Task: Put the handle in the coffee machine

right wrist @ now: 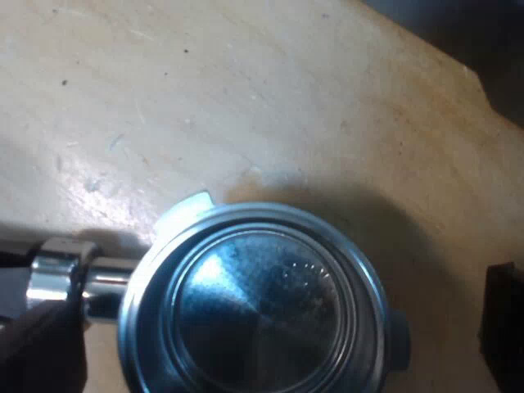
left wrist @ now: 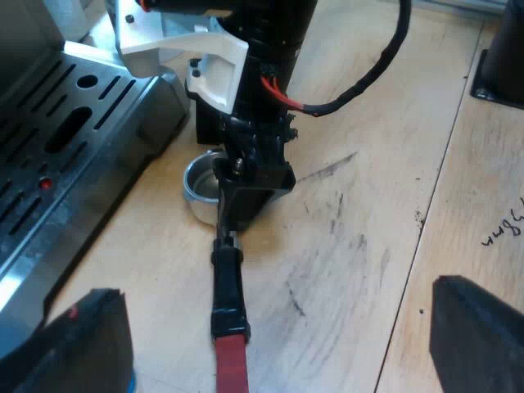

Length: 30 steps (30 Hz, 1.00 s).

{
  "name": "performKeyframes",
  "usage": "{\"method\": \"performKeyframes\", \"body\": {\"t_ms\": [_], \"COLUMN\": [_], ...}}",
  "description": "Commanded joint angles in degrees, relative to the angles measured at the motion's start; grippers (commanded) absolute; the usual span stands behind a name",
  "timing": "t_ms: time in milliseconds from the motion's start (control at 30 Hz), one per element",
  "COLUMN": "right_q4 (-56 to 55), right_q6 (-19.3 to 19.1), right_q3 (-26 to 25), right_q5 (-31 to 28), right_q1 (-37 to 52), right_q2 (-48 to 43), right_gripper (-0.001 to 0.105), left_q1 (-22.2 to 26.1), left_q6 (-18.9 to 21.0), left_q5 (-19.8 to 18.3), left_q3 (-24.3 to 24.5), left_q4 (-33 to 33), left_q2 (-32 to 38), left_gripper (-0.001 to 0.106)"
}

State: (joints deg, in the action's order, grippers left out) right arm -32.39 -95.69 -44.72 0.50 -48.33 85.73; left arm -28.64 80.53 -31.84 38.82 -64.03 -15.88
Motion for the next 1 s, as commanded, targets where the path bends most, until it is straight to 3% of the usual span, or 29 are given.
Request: {"method": "performKeyframes", "body": {"t_ms": [33, 733, 867, 967, 1000], "right_q4": [0.67, 2.55, 2.55, 2.55, 2.55], "right_q6": [-1.19, -0.54, -0.26, 2.05, 2.59], "right_q3": [-0.49, -0.66, -0.66, -0.66, -0.66], "right_q5": [0.20, -0.50, -0.50, -0.50, -0.50], "right_q1": [0.16, 0.16, 0.16, 0.16, 0.16], "right_q2": [1.02, 1.72, 1.72, 1.72, 1.72], "right_gripper": [0.105, 0.101, 0.079, 0.054, 0.041], "left_q1": [-0.02, -0.02, -0.02, -0.02, -0.02], "left_q6": [0.50, 0.50, 0.50, 0.50, 0.50], "left_q5": [-0.07, -0.07, -0.07, -0.07, -0.07], "left_q3": [-0.84, -0.95, -0.95, -0.95, -0.95], "left_q4": [0.59, 0.51, 0.89, 0.92, 0.92], "left_q2": [0.32, 0.32, 0.32, 0.32, 0.32], "left_gripper": [0.076, 0.076, 0.076, 0.076, 0.076]}}
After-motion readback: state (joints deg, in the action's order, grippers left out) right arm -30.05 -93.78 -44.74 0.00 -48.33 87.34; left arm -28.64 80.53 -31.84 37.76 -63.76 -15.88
